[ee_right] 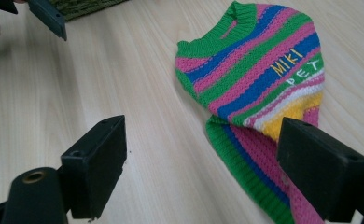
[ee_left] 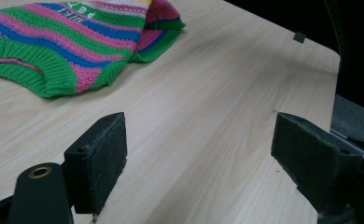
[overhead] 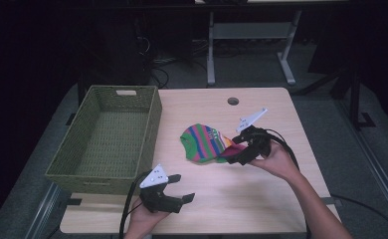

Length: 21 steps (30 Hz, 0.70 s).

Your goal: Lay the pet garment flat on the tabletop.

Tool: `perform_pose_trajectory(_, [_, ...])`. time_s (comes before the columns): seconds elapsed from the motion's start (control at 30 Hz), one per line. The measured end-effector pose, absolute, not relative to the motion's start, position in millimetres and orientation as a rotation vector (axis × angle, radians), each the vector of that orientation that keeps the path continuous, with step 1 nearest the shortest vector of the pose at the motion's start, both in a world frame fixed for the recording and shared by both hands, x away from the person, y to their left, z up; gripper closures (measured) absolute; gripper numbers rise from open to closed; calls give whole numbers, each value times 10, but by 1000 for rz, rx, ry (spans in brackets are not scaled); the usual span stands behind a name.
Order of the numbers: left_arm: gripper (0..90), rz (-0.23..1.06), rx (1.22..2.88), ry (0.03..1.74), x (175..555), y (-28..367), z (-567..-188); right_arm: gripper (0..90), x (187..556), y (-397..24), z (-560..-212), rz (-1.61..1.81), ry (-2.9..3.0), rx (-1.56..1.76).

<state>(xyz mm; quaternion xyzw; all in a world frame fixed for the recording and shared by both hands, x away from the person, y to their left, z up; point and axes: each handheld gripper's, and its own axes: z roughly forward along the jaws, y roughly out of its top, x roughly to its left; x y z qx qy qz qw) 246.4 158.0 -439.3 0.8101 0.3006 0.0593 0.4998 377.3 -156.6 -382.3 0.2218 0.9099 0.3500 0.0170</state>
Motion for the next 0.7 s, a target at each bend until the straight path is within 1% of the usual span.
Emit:
perform_pose_trajectory(0.13, [182,136,1951,728,2461,1586,-4385,161,3866,-1440,-3828,1063,2851,667])
perform_pose_trajectory(0.2, [212,130,1952,718,2463,1596,-4381,161,3909,-1377,-3827,1027,2854,655])
perform_pose_trajectory(0.4, [212,131,1946,714,2465,1605,-4378,162,4008,-1276,-3841,977,2861,632])
perform_pose_trajectory(0.43, [212,128,1942,717,2466,1604,-4378,168,4028,-1262,-3843,971,2863,643])
perform_pose_trajectory(0.47, [212,128,1940,718,2466,1605,-4378,220,4061,-1258,-3851,980,2865,645])
perform_pose_trajectory(0.7, [212,130,1943,719,2458,1597,-4379,239,4199,-1121,-3947,895,2899,690])
